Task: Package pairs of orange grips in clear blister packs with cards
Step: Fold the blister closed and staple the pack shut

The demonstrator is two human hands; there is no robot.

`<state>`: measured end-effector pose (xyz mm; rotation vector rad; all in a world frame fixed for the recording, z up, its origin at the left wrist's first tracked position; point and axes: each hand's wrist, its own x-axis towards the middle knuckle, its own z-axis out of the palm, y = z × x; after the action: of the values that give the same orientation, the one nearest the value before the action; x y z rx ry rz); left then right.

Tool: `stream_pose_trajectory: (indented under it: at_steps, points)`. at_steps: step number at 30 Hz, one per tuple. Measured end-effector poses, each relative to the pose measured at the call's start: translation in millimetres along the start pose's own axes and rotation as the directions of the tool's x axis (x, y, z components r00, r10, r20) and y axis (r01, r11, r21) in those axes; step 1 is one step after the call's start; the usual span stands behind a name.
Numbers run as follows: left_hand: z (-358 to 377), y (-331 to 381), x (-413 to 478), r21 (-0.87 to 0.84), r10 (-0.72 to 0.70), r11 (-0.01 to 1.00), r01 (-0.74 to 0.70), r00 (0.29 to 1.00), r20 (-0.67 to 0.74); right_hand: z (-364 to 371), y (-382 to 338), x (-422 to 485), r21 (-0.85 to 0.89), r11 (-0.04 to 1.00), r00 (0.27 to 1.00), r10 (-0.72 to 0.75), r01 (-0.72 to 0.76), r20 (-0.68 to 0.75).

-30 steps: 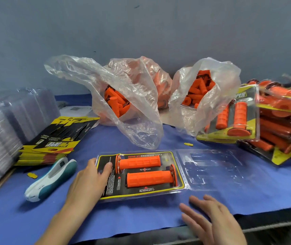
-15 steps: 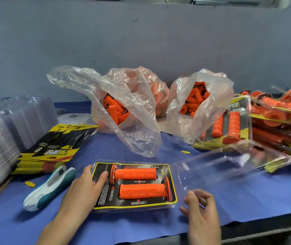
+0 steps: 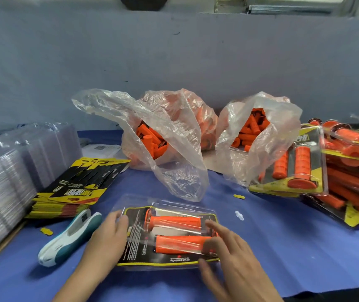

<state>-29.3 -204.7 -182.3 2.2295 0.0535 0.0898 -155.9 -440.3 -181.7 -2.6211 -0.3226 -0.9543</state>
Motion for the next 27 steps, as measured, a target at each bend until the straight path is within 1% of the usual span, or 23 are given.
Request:
stream_pose_trajectory:
  at_steps: [2, 3, 4, 5, 6, 7, 8, 9, 10, 13, 16, 17, 18, 19, 20, 21, 22, 23, 24, 25, 26, 27]
  points:
    - [-6, 5, 1, -0.134, -0.024, 0.991, 0.028, 0.999, 0.028, -3, 11, 4, -0.096, 0.992, 0.994, -0.075, 0.083, 0.081]
    - [-9, 7, 3, -0.225, -0.052, 0.972, 0.064, 0.997, 0.06, -5, 16, 7, -0.139, 0.983, 0.989, -0.111, 0.123, 0.093]
    - [-13, 7, 6, -0.346, -0.104, 0.928, 0.136, 0.988, 0.11, -5, 22, 8, -0.154, 0.976, 0.986, -0.148, 0.157, 0.071]
    - [-18, 7, 6, -0.492, -0.169, 0.836, 0.242, 0.967, 0.188, -4, 28, 9, -0.158, 0.97, 0.983, -0.179, 0.183, 0.038]
    - [-23, 8, 7, -0.606, -0.222, 0.716, 0.346, 0.936, 0.272, -3, 33, 9, -0.161, 0.968, 0.981, -0.192, 0.19, 0.004]
    - [-28, 6, 9, -0.662, -0.245, 0.625, 0.414, 0.909, 0.337, -1, 37, 9, -0.171, 0.966, 0.979, -0.201, 0.195, -0.017]
    - [-29, 4, 12, -0.661, -0.25, 0.604, 0.445, 0.894, 0.373, 2, 41, 8, -0.195, 0.96, 0.976, -0.213, 0.202, -0.04]
    - [-28, 3, 14, -0.644, -0.25, 0.62, 0.449, 0.89, 0.381, 4, 45, 6, -0.22, 0.955, 0.975, -0.217, 0.201, -0.052]
    - [-23, 3, 14, -0.623, -0.238, 0.66, 0.419, 0.904, 0.356, 7, 48, 5, -0.235, 0.952, 0.976, -0.211, 0.194, -0.052]
    - [0, 6, 12, -0.541, -0.172, 0.806, 0.241, 0.969, 0.176, 11, 59, 9, -0.268, 0.952, 0.983, -0.169, 0.145, -0.07]
    - [16, 5, 10, -0.404, -0.09, 0.908, 0.113, 0.993, 0.074, 11, 68, 14, -0.292, 0.952, 0.993, -0.111, 0.093, -0.046]
    - [18, 5, 9, -0.314, -0.05, 0.948, 0.048, 0.999, 0.003, 11, 69, 16, -0.306, 0.947, 0.993, -0.112, 0.094, -0.041]
    - [19, 7, 6, -0.16, 0.028, 0.986, -0.044, 0.994, -0.102, 12, 70, 16, -0.313, 0.944, 0.99, -0.129, 0.107, -0.051]
    - [19, 9, 3, 0.032, 0.184, 0.983, -0.182, 0.958, -0.219, 12, 72, 16, -0.317, 0.94, 0.986, -0.156, 0.129, -0.063]
    - [19, 16, -4, 0.213, 0.396, 0.914, -0.344, 0.87, -0.293, 12, 73, 16, -0.316, 0.938, 0.982, -0.175, 0.145, -0.071]
    - [21, 23, -10, 0.344, 0.595, 0.795, -0.499, 0.752, -0.285, 12, 74, 17, -0.306, 0.94, 0.981, -0.18, 0.151, -0.069]
    - [24, 31, -18, 0.392, 0.728, 0.675, -0.625, 0.652, -0.213, 11, 75, 16, -0.305, 0.939, 0.981, -0.184, 0.158, -0.057]
    - [31, 37, -26, 0.383, 0.808, 0.574, -0.724, 0.577, -0.119, 11, 75, 17, -0.311, 0.936, 0.981, -0.187, 0.163, -0.047]
    - [40, 40, -33, 0.375, 0.851, 0.495, -0.784, 0.524, -0.027, 10, 76, 16, -0.312, 0.934, 0.98, -0.194, 0.174, -0.037]
    - [51, 43, -38, 0.403, 0.875, 0.422, -0.812, 0.482, 0.055, 9, 77, 16, -0.299, 0.936, 0.979, -0.202, 0.186, -0.026]
    - [61, 45, -42, 0.459, 0.883, 0.36, -0.812, 0.455, 0.114, 9, 78, 16, -0.282, 0.938, 0.976, -0.217, 0.202, -0.022]
    - [71, 45, -45, 0.516, 0.889, 0.308, -0.799, 0.435, 0.143, 9, 79, 15, -0.268, 0.938, 0.972, -0.234, 0.221, -0.016]
